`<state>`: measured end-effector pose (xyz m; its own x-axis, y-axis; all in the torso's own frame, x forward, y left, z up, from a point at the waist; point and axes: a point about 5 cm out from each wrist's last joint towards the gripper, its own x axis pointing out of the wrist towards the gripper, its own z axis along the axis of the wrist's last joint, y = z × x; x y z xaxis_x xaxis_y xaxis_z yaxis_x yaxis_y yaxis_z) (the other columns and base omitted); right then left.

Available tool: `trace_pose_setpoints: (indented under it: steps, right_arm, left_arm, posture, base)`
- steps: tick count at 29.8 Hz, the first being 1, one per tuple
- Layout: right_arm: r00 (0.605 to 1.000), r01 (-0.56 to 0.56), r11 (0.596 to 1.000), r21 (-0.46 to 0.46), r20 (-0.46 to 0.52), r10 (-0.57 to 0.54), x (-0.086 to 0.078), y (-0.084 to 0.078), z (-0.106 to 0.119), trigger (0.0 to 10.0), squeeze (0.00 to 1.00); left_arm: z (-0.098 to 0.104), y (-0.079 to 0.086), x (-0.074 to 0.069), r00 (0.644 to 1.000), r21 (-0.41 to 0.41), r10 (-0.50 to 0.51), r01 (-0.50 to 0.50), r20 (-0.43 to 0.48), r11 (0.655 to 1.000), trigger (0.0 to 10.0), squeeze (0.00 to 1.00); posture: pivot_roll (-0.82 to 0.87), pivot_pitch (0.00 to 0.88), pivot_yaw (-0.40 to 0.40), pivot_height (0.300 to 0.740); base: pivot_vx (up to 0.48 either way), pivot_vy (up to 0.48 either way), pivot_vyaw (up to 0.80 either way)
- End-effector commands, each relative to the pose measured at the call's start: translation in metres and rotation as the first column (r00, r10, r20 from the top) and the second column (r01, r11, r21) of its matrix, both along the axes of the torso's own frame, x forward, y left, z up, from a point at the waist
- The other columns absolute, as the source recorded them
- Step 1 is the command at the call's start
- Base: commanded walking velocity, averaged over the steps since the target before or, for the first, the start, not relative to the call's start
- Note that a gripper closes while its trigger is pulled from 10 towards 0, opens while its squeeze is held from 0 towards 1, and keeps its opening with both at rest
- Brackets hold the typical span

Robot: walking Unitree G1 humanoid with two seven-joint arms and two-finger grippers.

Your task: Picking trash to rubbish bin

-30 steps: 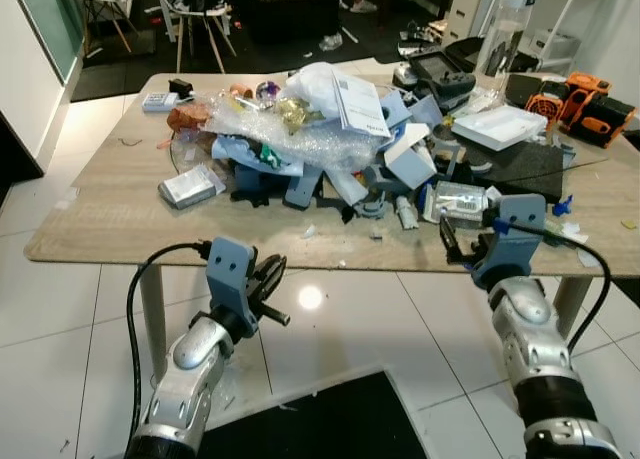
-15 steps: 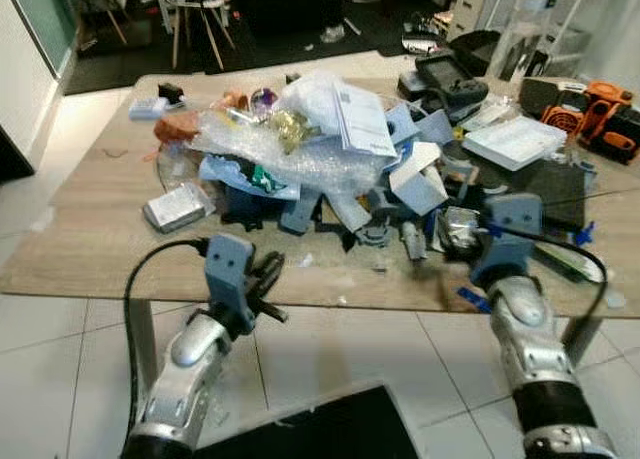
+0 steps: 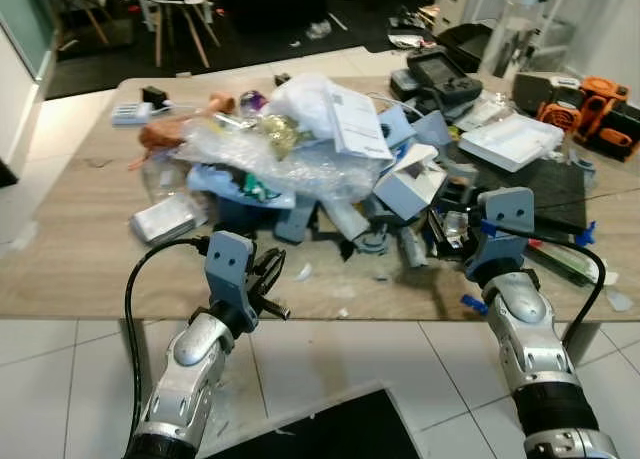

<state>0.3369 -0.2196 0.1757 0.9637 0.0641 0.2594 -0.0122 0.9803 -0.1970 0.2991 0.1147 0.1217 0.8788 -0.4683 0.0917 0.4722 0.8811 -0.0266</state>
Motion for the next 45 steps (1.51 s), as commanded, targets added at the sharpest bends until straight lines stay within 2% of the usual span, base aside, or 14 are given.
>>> trace_pose_setpoints:
  steps: [1,15,16,17,18,24,27,28,29,30,31,34,38,45]
  right_arm:
    - [1.000,-0.005,1.000,-0.001,-0.019,0.005,-0.002,0.001,-0.005,10.0,0.00]
    - [1.000,0.025,1.000,0.011,-0.019,-0.024,0.000,-0.012,-0.001,10.0,0.00]
    - [0.999,0.035,0.999,0.011,-0.021,-0.035,0.001,-0.015,-0.001,10.0,0.42]
    - [0.999,0.035,0.999,0.011,-0.021,-0.035,0.001,-0.015,-0.001,10.0,0.42]
    - [0.999,0.032,0.999,0.017,-0.025,-0.031,0.001,-0.015,-0.001,10.0,1.00]
    - [0.996,-0.035,0.999,0.024,-0.084,0.037,0.001,-0.011,-0.007,10.0,1.00]
    - [0.990,-0.045,0.998,-0.042,-0.134,0.039,0.001,-0.011,-0.012,10.0,1.00]
    - [0.985,-0.063,0.994,-0.091,-0.168,0.047,0.001,-0.010,-0.016,10.0,0.80]
    - [0.985,-0.063,0.994,-0.091,-0.168,0.047,0.001,-0.010,-0.016,10.0,0.80]
    - [0.982,-0.075,0.991,-0.112,-0.179,0.054,0.001,-0.010,-0.016,10.0,0.54]
    - [0.978,-0.108,0.985,-0.133,-0.195,0.081,0.000,-0.008,-0.017,10.0,0.00]
    - [0.964,-0.170,0.969,-0.178,-0.233,0.126,-0.003,-0.005,-0.017,10.0,0.00]
    - [0.961,-0.186,0.931,-0.314,-0.255,0.106,-0.006,-0.004,-0.019,10.0,0.00]
    - [0.947,-0.274,0.908,-0.316,-0.254,0.198,-0.013,0.006,-0.010,10.0,0.00]
  left_arm:
    - [-0.005,0.004,-0.002,1.000,0.009,0.013,-0.013,-0.013,1.000,10.0,0.00]
    - [-0.002,0.003,-0.001,1.000,0.013,0.001,-0.001,-0.002,1.000,10.0,0.00]
    - [-0.002,0.003,-0.001,1.000,0.013,0.001,-0.001,-0.002,1.000,10.0,0.00]
    - [-0.002,0.003,-0.001,1.000,0.013,0.001,-0.001,-0.002,1.000,10.0,0.00]
    - [-0.002,0.003,-0.001,1.000,0.013,0.001,-0.001,-0.001,1.000,10.0,0.00]
    - [-0.001,0.003,-0.002,1.000,0.015,0.002,-0.002,0.001,1.000,10.0,0.00]
    - [-0.001,0.004,-0.002,1.000,0.017,0.002,-0.002,0.001,1.000,10.0,0.00]
    - [-0.001,0.004,-0.002,1.000,0.019,0.001,-0.001,0.002,1.000,10.0,0.00]
    - [-0.001,0.004,-0.002,1.000,0.019,0.001,-0.001,0.002,1.000,10.0,0.00]
    - [-0.001,0.004,-0.002,1.000,0.019,0.001,-0.001,0.003,1.000,10.0,0.00]
    - [0.000,0.004,-0.002,1.000,0.019,0.001,-0.001,0.004,1.000,10.0,0.00]
    - [0.000,0.005,-0.002,1.000,0.019,0.004,-0.004,0.005,1.000,10.0,0.00]
    - [-0.001,0.004,-0.003,1.000,0.018,0.000,0.000,0.004,1.000,10.0,0.00]
    - [0.000,0.003,-0.002,1.000,0.017,0.005,-0.005,0.011,1.000,10.0,0.00]
  posture:
    - [-0.02,0.117,0.042,0.740]
    - [-0.02,0.117,0.042,0.740]
    - [-0.02,0.118,0.042,0.740]
    - [-0.02,0.118,0.042,0.740]
    - [-0.02,0.117,0.041,0.740]
    - [-0.02,0.120,0.041,0.740]
    - [-0.02,0.121,0.043,0.740]
    - [-0.02,0.122,0.044,0.740]
    - [-0.02,0.122,0.044,0.740]
    - [-0.01,0.123,0.043,0.740]
    - [-0.01,0.123,0.043,0.740]
    - [-0.02,0.125,0.043,0.740]
    - [-0.02,0.127,0.043,0.740]
    - [-0.02,0.127,0.040,0.740]
  base:
    - [0.000,0.000,0.00]
    - [0.000,0.000,0.00]
    - [0.000,0.000,0.00]
    - [0.000,0.000,0.00]
    - [0.000,0.000,0.00]
    - [0.000,0.000,0.00]
    - [0.000,0.000,0.00]
    - [0.000,0.000,0.00]
    - [0.000,0.000,0.00]
    - [0.000,0.000,0.00]
    - [0.000,0.000,0.00]
    - [0.000,0.000,0.00]
    - [0.000,0.000,0.00]
    - [0.000,0.000,0.00]
